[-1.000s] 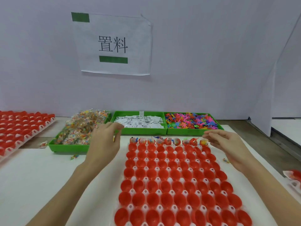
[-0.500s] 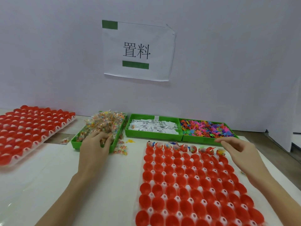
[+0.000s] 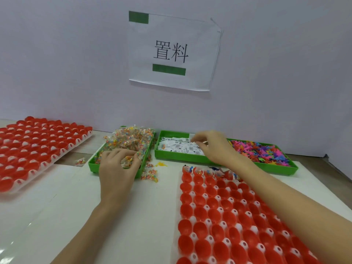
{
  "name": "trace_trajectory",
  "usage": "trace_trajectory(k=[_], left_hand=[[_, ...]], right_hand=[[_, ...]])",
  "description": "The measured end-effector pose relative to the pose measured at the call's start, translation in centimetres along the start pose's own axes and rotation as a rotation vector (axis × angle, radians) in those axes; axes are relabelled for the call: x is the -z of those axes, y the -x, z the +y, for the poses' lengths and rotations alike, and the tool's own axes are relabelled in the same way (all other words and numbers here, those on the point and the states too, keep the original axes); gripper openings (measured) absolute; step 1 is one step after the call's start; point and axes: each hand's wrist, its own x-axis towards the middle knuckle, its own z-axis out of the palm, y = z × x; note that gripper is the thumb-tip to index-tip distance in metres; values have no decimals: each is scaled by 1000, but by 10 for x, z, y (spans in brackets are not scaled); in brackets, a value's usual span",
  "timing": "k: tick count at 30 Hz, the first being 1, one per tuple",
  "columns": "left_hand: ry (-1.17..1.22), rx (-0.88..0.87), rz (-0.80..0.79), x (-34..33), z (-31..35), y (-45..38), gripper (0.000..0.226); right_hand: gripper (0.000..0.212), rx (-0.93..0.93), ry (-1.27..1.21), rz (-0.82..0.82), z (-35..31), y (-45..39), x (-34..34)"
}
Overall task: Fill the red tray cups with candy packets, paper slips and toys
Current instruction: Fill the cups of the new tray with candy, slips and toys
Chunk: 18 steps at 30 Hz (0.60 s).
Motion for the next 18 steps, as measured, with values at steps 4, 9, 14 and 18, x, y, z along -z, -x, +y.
trace_trajectory(k=[4,9,14,18], left_hand=[[45,32,-33,-2,-1,3,11],[64,57,-48,-3,-4,4,10],[32,25,-57,-4,-4,5,8],[11,4,-47,-4,-3,6,9]], right_hand=[[25,-48,250,-159,2,-38,-24],[19,-90,227,-142,14,-51,-38],[18,-83,226,-71,21,-47,-39],[20,-99,159,-14,20,-40,-36]])
